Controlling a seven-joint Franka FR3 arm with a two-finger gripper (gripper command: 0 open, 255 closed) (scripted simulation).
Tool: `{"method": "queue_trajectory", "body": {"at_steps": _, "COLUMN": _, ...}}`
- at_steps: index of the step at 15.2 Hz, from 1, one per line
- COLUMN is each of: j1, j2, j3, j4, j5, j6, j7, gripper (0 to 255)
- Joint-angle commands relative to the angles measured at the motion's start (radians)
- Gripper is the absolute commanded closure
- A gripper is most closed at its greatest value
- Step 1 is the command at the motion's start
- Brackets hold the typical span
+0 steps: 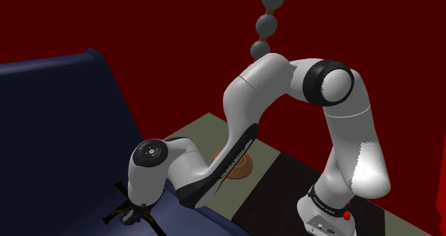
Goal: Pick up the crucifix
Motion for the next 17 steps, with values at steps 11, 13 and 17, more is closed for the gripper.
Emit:
{"method": "queue_trajectory", "body": {"at_steps": 11, "j1": -0.051, "j2": -0.099, "j3": 0.071, "j4": -0.002, "j5": 0.096, "j6": -0.085, "j7": -0.075, "gripper": 255}}
{"method": "queue_trajectory", "body": {"at_steps": 13, "j1": -0.059, "j2": -0.116, "j3": 0.083, "j4": 0.001, "j5": 0.114, "j6": -0.101, "j7": -0.088, "gripper": 255}}
{"method": "queue_trajectory", "body": {"at_steps": 17, "j1": -0.068, "j2": -0.134, "j3": 0.095, "j4": 0.004, "j5": 0.133, "j6": -0.119, "j7": -0.103, "gripper": 255}}
